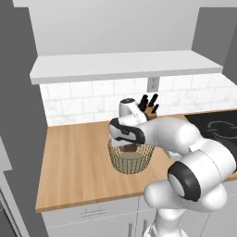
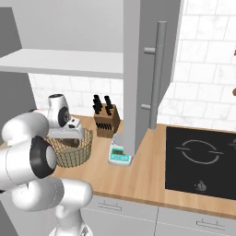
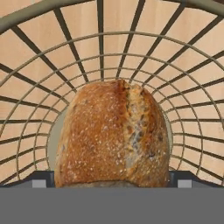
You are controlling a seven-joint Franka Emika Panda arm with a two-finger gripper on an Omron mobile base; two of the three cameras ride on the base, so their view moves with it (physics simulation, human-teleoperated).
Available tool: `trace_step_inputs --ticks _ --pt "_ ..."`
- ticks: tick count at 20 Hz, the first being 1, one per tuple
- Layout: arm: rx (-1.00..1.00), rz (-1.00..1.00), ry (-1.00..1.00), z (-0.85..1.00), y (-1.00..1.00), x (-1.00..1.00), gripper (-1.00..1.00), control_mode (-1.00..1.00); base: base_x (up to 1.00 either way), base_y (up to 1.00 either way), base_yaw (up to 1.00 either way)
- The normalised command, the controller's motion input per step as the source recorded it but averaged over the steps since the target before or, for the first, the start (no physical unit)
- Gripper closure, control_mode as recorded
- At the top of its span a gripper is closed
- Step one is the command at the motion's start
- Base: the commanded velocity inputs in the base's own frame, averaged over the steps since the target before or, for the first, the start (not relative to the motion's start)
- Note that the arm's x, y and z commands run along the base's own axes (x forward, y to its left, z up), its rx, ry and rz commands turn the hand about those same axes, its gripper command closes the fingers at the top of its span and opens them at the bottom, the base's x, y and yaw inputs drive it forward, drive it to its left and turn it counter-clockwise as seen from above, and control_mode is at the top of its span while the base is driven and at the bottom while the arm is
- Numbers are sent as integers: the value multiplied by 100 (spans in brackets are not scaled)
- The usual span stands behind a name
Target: Open the cabinet, pick up the bread from the cabinet and place it in the basket. Then move the basket to the dining counter.
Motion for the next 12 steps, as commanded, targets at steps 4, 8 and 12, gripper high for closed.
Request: trace_step_inputs --ticks 4,8,12 --pt "-1 -1 1 3 -1 46 -100 -100 0 0 0" --pt "0 -3 24 4 0 44 -100 -100 0 0 0" --pt "0 -4 22 6 0 30 -100 -100 0 0 0"
